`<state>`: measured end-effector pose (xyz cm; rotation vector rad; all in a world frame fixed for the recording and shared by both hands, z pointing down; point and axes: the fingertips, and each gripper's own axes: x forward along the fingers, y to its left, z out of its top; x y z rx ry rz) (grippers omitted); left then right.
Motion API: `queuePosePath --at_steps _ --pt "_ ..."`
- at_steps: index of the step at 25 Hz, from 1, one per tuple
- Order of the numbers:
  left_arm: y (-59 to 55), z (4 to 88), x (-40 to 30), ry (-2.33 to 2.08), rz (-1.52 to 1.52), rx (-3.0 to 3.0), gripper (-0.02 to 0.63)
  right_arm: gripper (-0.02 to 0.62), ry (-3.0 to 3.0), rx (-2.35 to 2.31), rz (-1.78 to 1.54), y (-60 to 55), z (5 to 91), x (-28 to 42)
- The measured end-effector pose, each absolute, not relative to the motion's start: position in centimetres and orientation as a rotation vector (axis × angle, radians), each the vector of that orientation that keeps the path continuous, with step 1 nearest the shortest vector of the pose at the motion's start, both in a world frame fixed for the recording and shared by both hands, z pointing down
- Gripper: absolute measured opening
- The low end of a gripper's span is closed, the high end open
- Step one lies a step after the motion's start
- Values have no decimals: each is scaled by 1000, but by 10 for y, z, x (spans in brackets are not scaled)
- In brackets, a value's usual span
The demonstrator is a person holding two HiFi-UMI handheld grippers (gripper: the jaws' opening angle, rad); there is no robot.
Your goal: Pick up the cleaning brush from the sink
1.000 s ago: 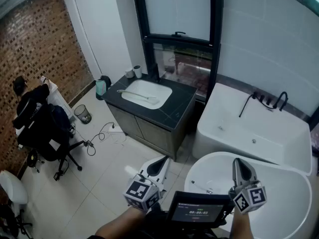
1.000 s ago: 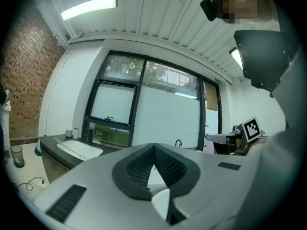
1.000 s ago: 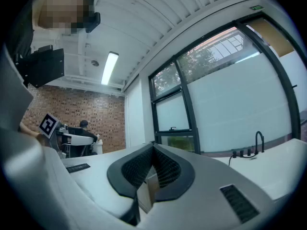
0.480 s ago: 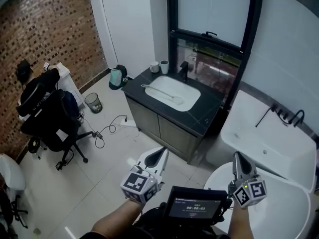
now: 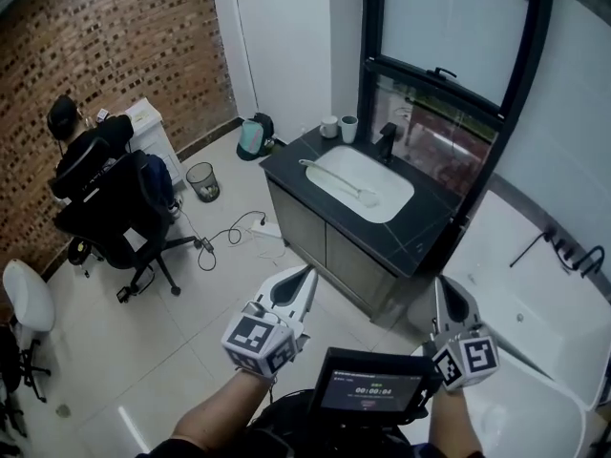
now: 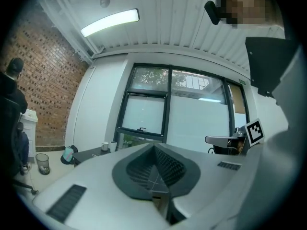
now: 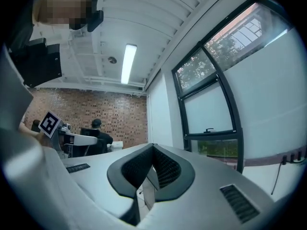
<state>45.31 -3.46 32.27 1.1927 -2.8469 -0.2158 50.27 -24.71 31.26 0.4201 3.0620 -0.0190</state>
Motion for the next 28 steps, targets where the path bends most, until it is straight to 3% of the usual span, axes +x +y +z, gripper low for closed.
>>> queuePosePath --at_steps 11,21,28 --pt "84 305 324 -2969 -151 926 9 2 3086 608 -54 -147 301 350" --pt "193 307 138 -2923 -85 1096 9 2 3183 517 -10 -36 319 162" --pt "210 336 13 -2885 -75 1148 9 2 3233 538 60 -2 348 48"
